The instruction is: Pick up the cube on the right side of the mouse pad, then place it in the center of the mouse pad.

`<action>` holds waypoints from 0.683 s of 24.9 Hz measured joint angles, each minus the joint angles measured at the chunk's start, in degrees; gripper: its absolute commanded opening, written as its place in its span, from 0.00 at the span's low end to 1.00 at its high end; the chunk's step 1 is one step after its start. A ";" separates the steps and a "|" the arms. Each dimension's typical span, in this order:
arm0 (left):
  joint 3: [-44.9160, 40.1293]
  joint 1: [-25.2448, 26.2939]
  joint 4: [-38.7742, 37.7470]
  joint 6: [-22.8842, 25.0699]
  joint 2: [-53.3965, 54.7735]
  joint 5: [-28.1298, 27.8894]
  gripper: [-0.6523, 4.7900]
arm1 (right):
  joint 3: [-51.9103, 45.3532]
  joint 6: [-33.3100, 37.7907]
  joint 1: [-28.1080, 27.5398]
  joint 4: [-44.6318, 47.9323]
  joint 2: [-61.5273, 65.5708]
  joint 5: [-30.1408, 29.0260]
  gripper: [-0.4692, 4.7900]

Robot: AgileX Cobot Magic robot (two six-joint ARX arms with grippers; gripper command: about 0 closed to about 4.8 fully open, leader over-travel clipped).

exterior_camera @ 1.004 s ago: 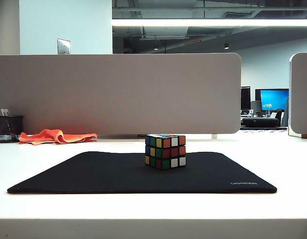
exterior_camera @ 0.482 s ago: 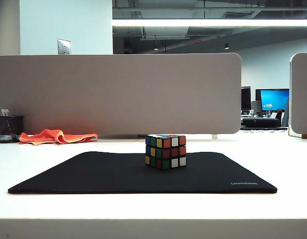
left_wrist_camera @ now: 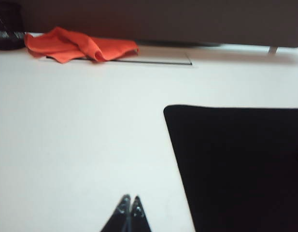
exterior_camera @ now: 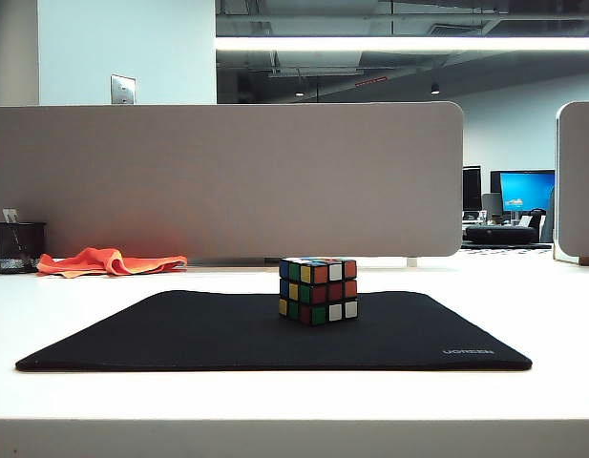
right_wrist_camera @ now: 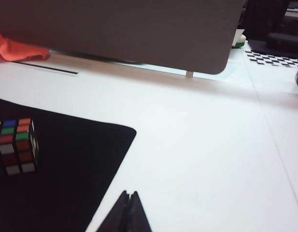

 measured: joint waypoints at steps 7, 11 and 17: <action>-0.07 0.00 0.00 2.12 -0.61 0.00 0.11 | -2.14 0.11 0.00 -6.10 -9.44 3.08 0.09; -2.23 0.00 -0.77 2.40 -1.97 0.00 0.11 | -4.42 2.62 0.00 -10.47 -13.38 4.70 0.09; -2.58 -0.02 -4.61 3.17 -8.17 -0.22 0.11 | -5.03 3.91 0.00 -13.44 -13.55 4.74 0.09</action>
